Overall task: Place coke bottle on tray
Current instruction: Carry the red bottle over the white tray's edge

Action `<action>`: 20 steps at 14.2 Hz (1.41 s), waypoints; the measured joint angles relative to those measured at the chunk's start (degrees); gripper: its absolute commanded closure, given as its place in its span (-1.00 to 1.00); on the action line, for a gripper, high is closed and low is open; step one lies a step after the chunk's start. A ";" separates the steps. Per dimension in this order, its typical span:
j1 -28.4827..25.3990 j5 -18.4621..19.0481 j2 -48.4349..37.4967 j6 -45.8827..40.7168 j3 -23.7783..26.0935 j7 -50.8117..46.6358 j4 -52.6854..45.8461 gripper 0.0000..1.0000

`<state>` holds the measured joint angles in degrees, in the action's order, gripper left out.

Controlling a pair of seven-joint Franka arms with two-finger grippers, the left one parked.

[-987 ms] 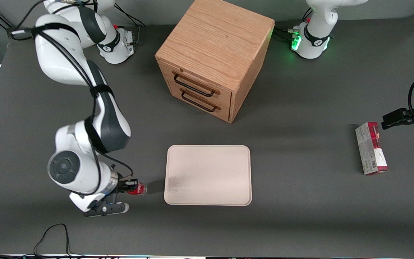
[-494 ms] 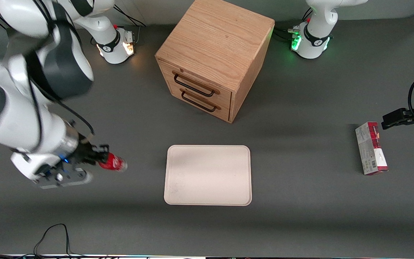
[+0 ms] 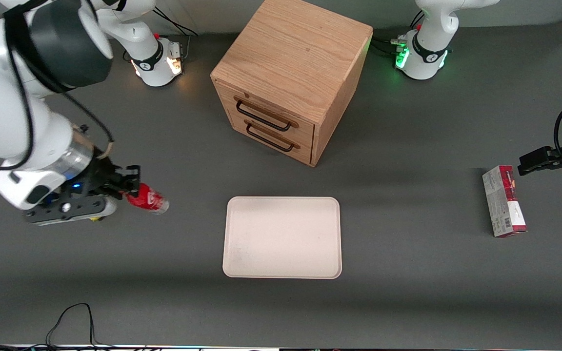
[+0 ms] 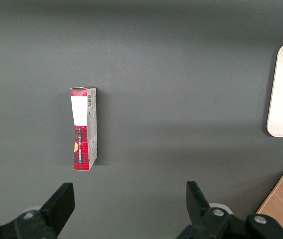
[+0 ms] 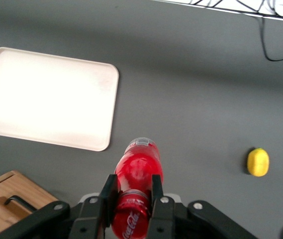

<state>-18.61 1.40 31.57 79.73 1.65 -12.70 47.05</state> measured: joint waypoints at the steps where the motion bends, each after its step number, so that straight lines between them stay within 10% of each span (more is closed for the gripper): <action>1: -1.63 -0.01 -0.01 0.03 0.04 -2.15 0.31 0.38; 9: -12.10 0.00 -3.39 9.95 0.13 -17.69 12.82 0.38; 20: -11.69 0.00 -5.74 39.15 -1.30 -18.00 40.65 0.38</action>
<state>-30.31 1.41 25.83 118.88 0.35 -30.70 87.70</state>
